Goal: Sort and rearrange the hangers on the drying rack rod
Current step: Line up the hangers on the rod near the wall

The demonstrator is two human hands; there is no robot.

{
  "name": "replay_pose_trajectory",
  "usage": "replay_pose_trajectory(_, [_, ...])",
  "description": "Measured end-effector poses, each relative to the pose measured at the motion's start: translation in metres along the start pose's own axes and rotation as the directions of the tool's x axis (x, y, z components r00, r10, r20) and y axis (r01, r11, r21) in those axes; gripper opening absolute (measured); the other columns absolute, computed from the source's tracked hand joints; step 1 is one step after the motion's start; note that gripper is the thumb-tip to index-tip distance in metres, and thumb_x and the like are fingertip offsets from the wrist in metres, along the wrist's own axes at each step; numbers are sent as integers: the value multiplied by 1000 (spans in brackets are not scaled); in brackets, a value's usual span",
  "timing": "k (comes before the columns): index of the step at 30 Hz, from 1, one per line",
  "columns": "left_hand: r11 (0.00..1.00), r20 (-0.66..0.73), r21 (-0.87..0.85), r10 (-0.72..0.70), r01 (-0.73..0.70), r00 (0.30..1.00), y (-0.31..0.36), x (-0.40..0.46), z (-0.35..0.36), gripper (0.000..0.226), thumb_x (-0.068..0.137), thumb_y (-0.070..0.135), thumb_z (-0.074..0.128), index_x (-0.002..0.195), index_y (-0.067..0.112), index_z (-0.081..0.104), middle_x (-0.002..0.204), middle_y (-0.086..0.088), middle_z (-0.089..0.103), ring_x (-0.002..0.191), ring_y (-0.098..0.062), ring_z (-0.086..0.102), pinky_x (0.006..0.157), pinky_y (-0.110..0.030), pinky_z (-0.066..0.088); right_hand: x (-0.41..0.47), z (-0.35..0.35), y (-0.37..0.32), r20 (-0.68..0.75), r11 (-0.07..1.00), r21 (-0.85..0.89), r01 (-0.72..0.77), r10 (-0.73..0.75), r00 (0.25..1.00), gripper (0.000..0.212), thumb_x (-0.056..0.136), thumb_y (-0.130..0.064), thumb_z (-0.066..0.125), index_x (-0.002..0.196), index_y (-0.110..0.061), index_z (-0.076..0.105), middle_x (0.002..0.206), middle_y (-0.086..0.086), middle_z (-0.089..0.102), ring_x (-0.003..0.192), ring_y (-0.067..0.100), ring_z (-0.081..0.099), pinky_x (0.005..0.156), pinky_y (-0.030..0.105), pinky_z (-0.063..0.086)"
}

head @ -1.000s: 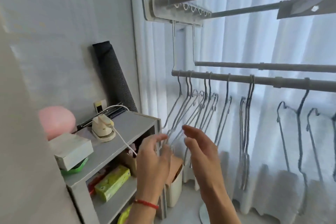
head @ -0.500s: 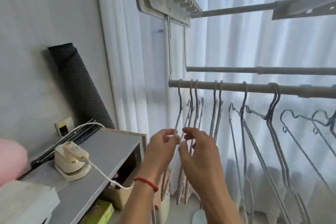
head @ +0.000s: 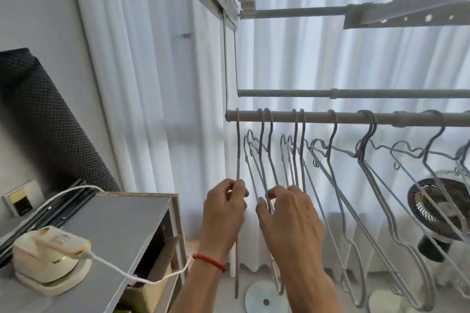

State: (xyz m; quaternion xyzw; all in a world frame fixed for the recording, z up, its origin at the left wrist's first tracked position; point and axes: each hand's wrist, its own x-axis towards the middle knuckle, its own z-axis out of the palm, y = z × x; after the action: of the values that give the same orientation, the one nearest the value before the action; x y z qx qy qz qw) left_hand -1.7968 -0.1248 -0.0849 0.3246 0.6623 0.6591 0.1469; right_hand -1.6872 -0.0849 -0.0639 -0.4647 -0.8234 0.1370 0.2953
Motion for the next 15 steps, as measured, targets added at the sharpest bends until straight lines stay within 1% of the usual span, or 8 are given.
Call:
replay_pose_trajectory(3, [997, -6, -72, -17, 17, 1000, 3, -2, -5, 32, 102, 28, 53, 80, 7, 63, 51, 0, 43, 42, -13, 34, 44, -26, 31, -3, 1, -2, -35, 1000, -6, 16, -16, 999, 28, 103, -47, 46, 106, -31, 69, 95, -13, 61, 93, 7, 54, 70, 24, 38])
replay_pose_trajectory(5, [995, -5, -101, -17, 17, 1000, 4, -3, -10, 30, 102, 26, 53, 82, 5, 63, 51, -3, 40, 41, -14, 31, 43, -26, 28, -5, 1, -4, -47, 1000, -6, 27, -27, 998, 30, 103, -47, 45, 102, -31, 70, 92, -13, 65, 84, 6, 54, 69, 24, 38])
replay_pose_trajectory(7, [994, -10, -109, -8, 7, 1000, 6, -3, -14, 29, 102, 24, 52, 83, 5, 63, 51, -4, 38, 42, -16, 29, 42, -25, 27, -5, 1, -7, -50, 999, 7, 40, -39, 998, 30, 104, -48, 45, 102, -31, 70, 91, -13, 70, 78, 5, 55, 68, 24, 39])
replay_pose_trajectory(11, [992, -24, -124, 1, -4, 1000, 8, -2, -21, 30, 103, 20, 50, 83, 2, 64, 50, -4, 36, 43, -18, 28, 41, -25, 26, -6, 5, -13, -30, 995, 68, 73, -72, 997, 29, 104, -44, 47, 103, -27, 71, 90, -10, 71, 82, 7, 64, 75, 26, 50])
replay_pose_trajectory(15, [993, -32, -118, -7, 3, 999, 8, -3, -23, 32, 103, 22, 49, 82, 4, 65, 49, -2, 38, 43, -17, 29, 42, -25, 27, -7, 7, -18, -22, 982, 165, 93, -90, 996, 23, 104, -39, 51, 106, -25, 70, 92, -9, 71, 83, 7, 64, 76, 24, 52])
